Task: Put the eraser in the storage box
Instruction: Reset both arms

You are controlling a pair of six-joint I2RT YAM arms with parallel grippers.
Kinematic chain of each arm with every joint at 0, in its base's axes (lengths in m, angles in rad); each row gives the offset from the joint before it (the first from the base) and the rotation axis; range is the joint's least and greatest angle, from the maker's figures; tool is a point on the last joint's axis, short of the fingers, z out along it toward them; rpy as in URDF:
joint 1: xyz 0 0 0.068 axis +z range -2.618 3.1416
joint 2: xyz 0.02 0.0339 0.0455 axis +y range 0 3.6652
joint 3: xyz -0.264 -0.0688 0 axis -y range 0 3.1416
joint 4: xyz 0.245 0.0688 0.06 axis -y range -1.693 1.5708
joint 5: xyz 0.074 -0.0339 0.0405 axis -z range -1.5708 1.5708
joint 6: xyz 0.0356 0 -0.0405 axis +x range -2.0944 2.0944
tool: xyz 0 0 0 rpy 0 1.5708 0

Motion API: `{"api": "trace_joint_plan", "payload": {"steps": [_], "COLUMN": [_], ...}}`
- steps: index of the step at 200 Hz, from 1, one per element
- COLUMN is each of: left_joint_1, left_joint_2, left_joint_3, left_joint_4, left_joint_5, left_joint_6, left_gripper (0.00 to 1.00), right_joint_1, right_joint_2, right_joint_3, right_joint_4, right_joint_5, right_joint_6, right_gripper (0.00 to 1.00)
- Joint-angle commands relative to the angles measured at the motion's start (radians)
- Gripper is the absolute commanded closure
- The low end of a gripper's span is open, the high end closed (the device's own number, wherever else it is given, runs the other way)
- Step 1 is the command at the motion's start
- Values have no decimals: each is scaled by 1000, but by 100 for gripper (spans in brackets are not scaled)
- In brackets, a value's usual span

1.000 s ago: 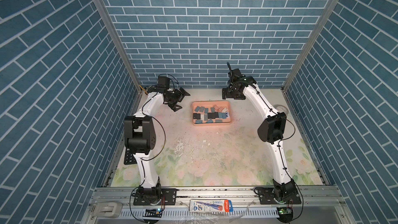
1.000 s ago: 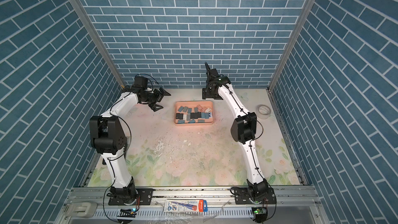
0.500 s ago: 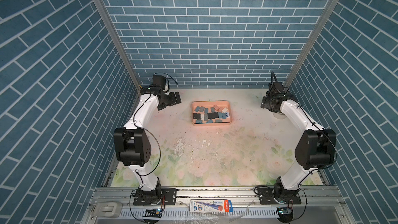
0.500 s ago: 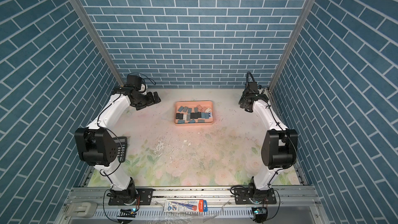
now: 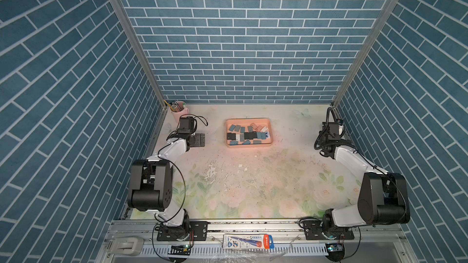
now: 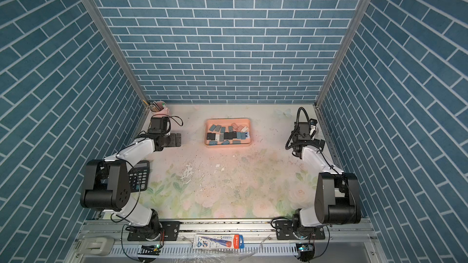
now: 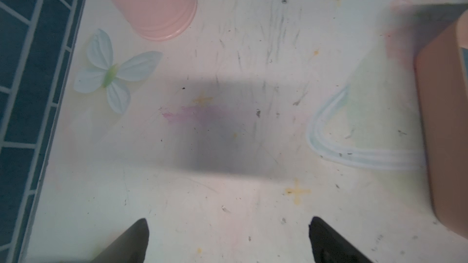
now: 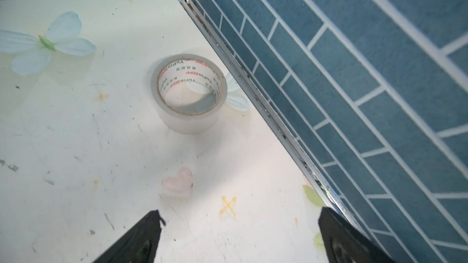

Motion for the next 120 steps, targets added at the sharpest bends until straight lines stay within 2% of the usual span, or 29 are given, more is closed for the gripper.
{"api": "trace_joint_plan", "payload": {"steps": [1,32,71,109,120], "left_joint_1": [32,79,82,81,83], "left_joint_2": [21,32,37,-42,-58], "left_joint_3": [-49,-120,-168,-277,-304], "left_joint_4": [190,323,418,545,575], "left_joint_5": [-59,25,60,87,96], "left_joint_6": [26,10,-2,12,17], "left_gripper": [0,0,0,0,0], "right_joint_1": [-3,-3,-5,-8,-10], "right_joint_2": [-75,-93,-6,101,96], "right_joint_3": [-116,-262,-347,-361,-357], "right_joint_4": [217,453,725,876,856], "right_joint_5": [-6,-115,-101,-194,-205], "right_joint_6": [-61,-83,-169,-213,-205], "right_gripper": [1,1,1,1,1]}}
